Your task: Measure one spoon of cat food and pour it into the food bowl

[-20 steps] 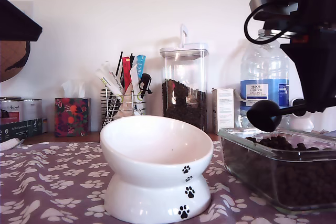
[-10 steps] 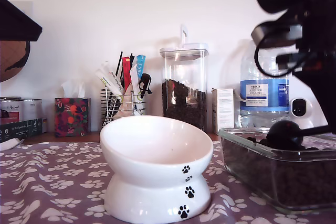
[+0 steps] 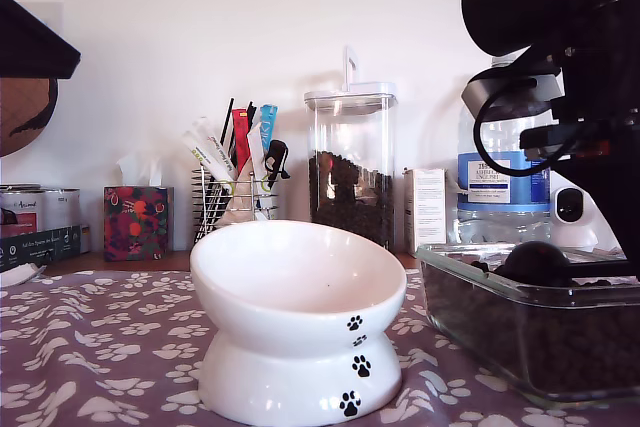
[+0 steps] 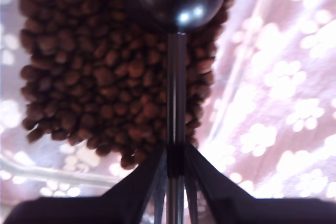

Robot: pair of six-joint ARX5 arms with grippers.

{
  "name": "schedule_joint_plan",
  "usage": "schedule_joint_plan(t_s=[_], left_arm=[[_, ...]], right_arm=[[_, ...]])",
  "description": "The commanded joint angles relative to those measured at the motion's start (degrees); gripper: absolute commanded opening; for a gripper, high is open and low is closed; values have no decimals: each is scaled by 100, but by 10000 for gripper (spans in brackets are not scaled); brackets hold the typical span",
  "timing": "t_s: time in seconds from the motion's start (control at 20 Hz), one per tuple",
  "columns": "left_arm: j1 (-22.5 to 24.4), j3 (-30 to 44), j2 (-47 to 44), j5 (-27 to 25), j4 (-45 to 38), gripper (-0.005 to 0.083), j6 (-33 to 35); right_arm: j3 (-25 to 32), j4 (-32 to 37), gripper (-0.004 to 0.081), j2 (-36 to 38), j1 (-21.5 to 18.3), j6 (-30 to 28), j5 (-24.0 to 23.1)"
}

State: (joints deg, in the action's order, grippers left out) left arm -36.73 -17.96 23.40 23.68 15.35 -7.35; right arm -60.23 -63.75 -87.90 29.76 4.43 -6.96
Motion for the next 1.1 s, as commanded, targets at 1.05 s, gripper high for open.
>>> schedule_joint_plan(t_s=[1.05], left_arm=[[-20,13,22,136,-63,-19,-15]], right_arm=[[-284,-127,179,383,11,94,426]])
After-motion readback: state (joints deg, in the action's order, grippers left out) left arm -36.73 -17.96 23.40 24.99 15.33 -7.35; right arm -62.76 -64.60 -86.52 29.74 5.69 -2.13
